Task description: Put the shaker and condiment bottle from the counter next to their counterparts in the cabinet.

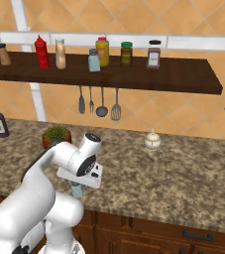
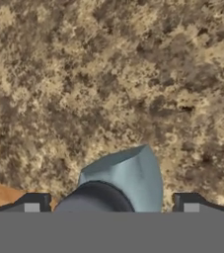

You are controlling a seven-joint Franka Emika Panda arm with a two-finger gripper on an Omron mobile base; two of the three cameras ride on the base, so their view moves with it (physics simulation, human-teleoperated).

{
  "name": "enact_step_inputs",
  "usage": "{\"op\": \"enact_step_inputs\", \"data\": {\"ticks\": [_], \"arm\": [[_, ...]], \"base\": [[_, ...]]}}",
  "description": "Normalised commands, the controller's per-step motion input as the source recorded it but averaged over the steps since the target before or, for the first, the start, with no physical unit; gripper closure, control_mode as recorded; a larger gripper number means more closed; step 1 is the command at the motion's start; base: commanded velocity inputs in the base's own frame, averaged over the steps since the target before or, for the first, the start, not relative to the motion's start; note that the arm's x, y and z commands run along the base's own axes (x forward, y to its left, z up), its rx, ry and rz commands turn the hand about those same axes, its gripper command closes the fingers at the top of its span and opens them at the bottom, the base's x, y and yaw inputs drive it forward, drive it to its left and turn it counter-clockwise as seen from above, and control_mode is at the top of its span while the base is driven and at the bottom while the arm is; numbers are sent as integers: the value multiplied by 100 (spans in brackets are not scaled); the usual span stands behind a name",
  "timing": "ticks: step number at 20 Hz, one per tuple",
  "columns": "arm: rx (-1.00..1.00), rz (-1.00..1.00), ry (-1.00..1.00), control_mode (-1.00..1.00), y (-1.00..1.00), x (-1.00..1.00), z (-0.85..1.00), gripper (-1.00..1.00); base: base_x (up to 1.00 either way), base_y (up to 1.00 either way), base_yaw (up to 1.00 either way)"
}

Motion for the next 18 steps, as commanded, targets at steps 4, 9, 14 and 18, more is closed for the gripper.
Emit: {"op": "enact_step_inputs", "data": {"ticks": [4,9,14,18], "arm": [[3,-1,2,-100,9,0,-23,100],[1,0,3,-100,0,0,-10,100],[0,-3,4,-100,1,-1,7,100],[5,0,4,-100,-21,-16,100,100]], "base": [[0,0,0],[0,0,0],[0,0,0],[0,0,0]]}}
